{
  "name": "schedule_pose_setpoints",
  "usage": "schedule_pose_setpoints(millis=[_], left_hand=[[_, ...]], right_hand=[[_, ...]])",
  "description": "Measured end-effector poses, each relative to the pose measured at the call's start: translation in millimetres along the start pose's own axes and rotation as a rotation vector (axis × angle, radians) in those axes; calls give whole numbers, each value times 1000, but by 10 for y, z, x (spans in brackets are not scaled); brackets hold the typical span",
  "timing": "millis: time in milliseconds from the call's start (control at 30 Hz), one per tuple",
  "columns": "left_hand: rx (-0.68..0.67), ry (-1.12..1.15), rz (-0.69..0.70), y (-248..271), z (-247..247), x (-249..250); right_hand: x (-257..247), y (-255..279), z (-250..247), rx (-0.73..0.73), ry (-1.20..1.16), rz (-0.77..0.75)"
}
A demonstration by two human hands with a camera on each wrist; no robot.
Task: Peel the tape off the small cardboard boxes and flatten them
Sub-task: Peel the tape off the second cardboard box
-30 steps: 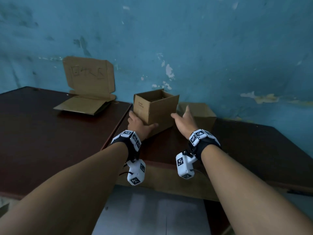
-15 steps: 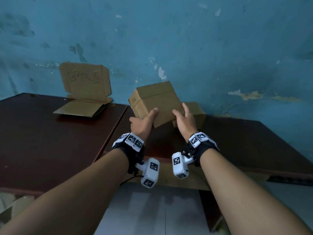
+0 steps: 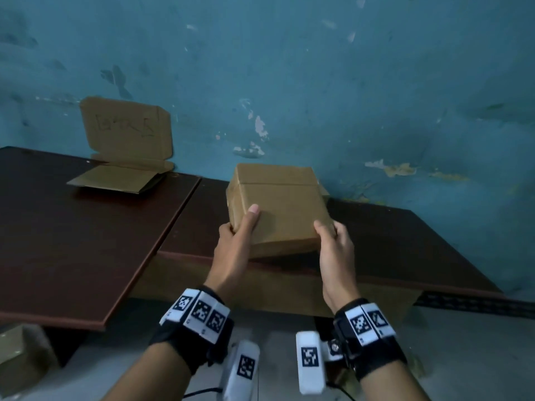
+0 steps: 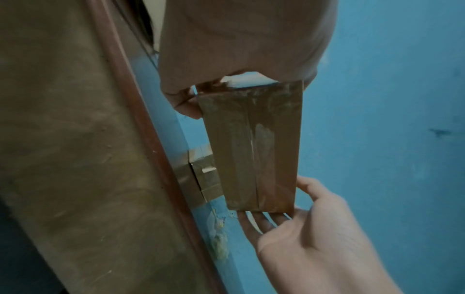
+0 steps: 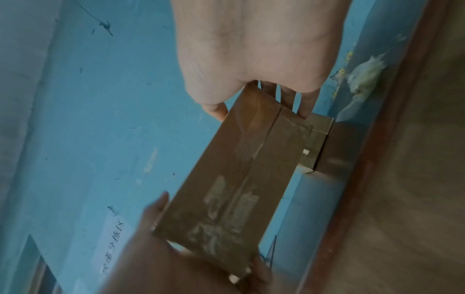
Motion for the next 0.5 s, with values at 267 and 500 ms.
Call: schedule_pose_setpoints(millis=[267,500], left_hand=[[-79,-69,192,296,34,325],[34,-390,377,309,4,343]], right_hand=[[335,-12,4,-2,-99,131],[209,47,126,-42,197,-171]])
Point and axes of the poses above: each hand's wrist, its own y-axis away from the middle knuckle, its own z-axis out of the palm, x = y × z, the point moved 7 cm from there along -y, towards the middle knuckle, and after that the axes turned 3 degrees about -y, right-handed, at the moved point
